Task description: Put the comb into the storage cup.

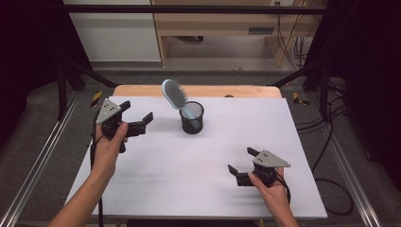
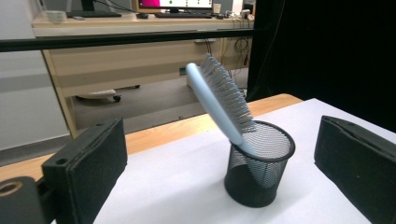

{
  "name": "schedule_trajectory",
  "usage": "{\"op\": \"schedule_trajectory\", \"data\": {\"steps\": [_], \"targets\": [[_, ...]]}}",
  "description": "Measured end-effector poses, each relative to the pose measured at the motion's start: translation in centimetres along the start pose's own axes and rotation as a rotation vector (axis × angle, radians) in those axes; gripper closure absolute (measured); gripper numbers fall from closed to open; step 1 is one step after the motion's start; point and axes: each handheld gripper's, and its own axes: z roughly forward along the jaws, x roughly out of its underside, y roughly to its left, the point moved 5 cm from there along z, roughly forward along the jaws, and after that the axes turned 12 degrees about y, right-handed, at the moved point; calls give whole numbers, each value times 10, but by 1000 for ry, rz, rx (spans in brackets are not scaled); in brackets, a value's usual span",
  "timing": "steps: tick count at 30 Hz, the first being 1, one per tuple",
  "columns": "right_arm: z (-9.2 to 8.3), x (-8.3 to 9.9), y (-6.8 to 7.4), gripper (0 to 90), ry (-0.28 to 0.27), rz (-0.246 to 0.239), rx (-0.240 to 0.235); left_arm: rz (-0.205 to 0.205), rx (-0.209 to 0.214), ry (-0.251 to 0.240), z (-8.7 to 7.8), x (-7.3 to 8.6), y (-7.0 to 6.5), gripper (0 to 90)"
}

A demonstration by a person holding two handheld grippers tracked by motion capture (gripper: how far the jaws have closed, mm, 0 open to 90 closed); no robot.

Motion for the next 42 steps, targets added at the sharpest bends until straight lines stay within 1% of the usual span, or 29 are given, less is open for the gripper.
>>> {"op": "schedule_trajectory", "data": {"steps": [4, 8, 12, 16, 21, 26, 28, 31, 36, 39, 42], "targets": [[0, 1, 0, 43, 3, 0, 2, -12, -14, -10, -10, 4, 9, 27], [-1, 1, -1, 43, 0, 2, 4, -21, -25, -11, -17, 7, 16, 28], [-2, 0, -2, 43, -2, 2, 6, -25, -28, -17, -22, 10, 19, 29], [-3, 0, -3, 43, -4, 4, 8, -22, -28, -23, -26, 12, 19, 30], [-4, 0, -4, 43, -9, 6, 10, 3, -37, -30, -32, 14, 17, 30], [-6, -1, -6, 42, -16, 8, 12, 1, -37, -44, -39, 17, 16, 31], [-7, -1, -6, 42, -18, 10, 13, -13, -45, -51, -43, 19, 16, 32], [-8, -1, -6, 41, -24, 15, 11, -30, -39, -56, -48, 25, 15, 33], [-12, -3, -7, 41, -38, 13, 15, -31, -51, -64, -59, 30, 17, 33], [-15, -4, -8, 45, -46, 13, 20, -28, -59, -51, -65, 35, 20, 32], [-24, -7, -10, 41, -77, 4, 30, -21, -62, -44, -71, 41, 22, 31]]}}
